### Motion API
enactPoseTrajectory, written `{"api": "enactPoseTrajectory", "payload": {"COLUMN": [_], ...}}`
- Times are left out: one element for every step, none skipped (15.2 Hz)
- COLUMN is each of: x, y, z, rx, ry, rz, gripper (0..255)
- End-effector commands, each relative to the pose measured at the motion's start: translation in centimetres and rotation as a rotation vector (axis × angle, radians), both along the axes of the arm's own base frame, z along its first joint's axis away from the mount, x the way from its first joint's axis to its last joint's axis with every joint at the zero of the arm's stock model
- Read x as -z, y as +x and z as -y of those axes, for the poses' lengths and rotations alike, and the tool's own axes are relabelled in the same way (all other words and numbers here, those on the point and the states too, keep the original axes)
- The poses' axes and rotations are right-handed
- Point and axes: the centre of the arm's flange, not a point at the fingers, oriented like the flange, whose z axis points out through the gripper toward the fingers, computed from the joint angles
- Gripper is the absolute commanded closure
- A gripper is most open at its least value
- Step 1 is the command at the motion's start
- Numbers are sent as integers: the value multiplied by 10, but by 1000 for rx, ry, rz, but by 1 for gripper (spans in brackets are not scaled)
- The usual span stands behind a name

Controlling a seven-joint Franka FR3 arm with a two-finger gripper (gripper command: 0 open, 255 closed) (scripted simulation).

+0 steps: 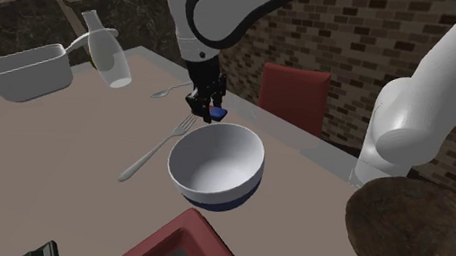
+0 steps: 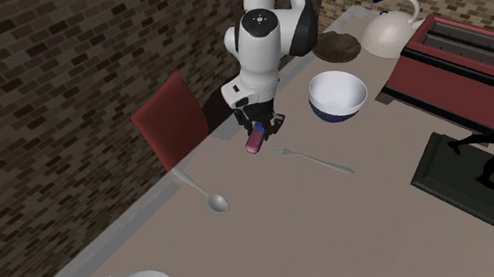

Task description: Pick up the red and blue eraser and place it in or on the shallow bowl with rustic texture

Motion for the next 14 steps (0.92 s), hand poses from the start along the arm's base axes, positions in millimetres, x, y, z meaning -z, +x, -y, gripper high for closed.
{"api": "enactPoseTrajectory", "payload": {"x": [-2,-8,-13,-18,-23,-29,-34,-39,-45,-50,-55,-60,-66,-71], "y": [-1,-1,-1,-1,-1,-1,-1,-1,-1,-1,-1,-1,-1,-1], "z": [2,2,2,2,2,2,2,2,2,2,2,2,2,2], "rx": [3,3,3,3,3,3,3,3,3,3,3,3,3,3], "ry": [-3,-3,-3,-3,-3,-3,-3,-3,-3,-3,-3,-3,-3,-3], "rz": [-6,-6,-6,-6,-6,-6,-6,-6,-6,-6,-6,-6,-6,-6], "gripper": [255,255,255,255,255,255,255,255,255,255,255,255,255,255]}}
